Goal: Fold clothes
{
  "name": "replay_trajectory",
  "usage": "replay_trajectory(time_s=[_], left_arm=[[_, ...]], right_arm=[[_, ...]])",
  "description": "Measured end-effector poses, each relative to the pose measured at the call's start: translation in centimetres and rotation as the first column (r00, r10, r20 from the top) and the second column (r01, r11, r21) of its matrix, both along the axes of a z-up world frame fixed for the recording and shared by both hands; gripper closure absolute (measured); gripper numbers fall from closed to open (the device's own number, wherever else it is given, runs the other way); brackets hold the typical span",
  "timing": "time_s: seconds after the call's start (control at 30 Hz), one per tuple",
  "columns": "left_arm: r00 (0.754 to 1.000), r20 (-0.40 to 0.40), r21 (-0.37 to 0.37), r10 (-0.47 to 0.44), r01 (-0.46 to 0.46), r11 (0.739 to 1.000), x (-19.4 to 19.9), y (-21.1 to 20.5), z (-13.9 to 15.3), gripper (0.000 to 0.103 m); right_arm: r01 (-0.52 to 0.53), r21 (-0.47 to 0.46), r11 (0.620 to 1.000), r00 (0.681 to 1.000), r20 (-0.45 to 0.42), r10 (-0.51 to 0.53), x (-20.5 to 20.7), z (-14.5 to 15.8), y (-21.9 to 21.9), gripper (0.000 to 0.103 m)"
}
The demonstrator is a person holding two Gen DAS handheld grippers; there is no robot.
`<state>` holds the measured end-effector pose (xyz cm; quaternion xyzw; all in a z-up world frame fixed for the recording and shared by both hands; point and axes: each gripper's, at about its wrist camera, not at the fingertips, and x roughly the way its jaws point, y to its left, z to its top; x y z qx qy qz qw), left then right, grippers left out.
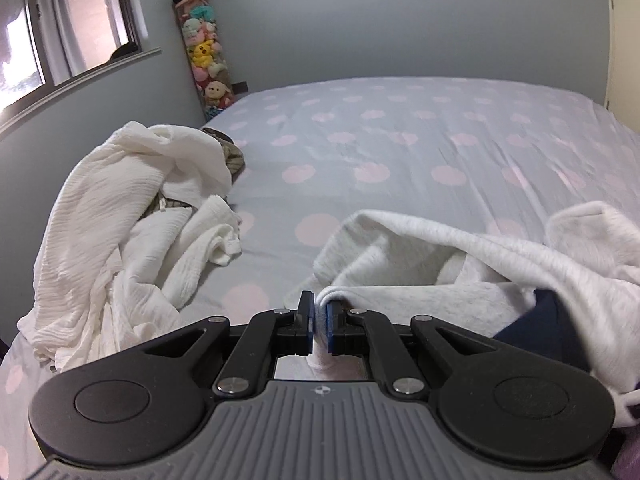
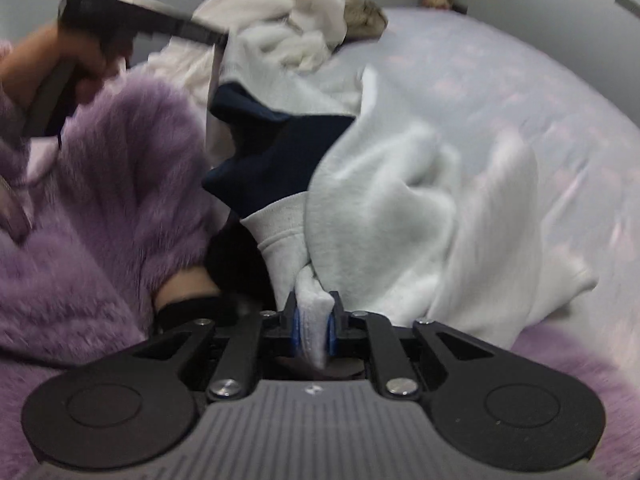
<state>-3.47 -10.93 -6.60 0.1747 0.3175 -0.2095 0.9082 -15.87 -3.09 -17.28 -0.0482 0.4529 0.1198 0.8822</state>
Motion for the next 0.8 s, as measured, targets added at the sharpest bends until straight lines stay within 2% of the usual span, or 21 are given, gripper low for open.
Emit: replay_trajectory(time_s=[0.17,0.23,0.3,0.43,0.5,0.53,0.7,0.8], left_arm=[[1.0,0.004,0.014,-0.003,0.003,1.0,-0.8,0.0,-0.2,0.099],[1.0,0.006,0.014,-0.004,0.004,1.0,-0.8,0.0,-0.2,0.099],[1.0,0.007,0.015,-0.005,0.005,1.0,-0.8,-0.1,-0.3,0.099],[1.0,0.005,0.011,-0.006,0.006,1.0,-0.8,-0.1,-0.4,0.099],[1.0,0.004,0.007,-0.008,0.008,1.0,-0.8,-0.1,-0.4,0.099],[1.0,0.004,0.005,-0.009,0.009,1.0,-0.8,-0.1,-0.4,0.099],[1.0,0.001,-0.006,-0.013,0.013,1.0,-0.9,0.2,-0.4,0.099],[1.0,0.0,-0.012,-0.013,0.013,1.0,-1.0,0.4,-0.3,0.099]], right_arm=[[0.013,-0.002,1.0,1.0,0.017,-0.013,0.5,-0.2,0.3,0.086],[0.002,-0.007,1.0,1.0,0.023,-0.002,0.0,0.5,0.0,0.079],[-0.009,-0.015,1.0,0.999,0.036,0.01,-0.6,1.5,-0.5,0.068],[0.007,-0.041,0.999,0.996,0.092,-0.003,-1.2,3.9,-1.4,0.057],[0.036,-0.034,0.999,0.991,0.127,-0.032,-1.3,5.2,-2.3,0.044],[0.061,-0.031,0.998,0.988,0.145,-0.056,-1.2,5.8,-2.9,0.041],[0.22,-0.024,0.975,0.96,0.184,-0.212,1.1,7.2,-5.8,0.037],[0.286,0.009,0.958,0.947,0.147,-0.284,3.0,6.2,-7.3,0.033]])
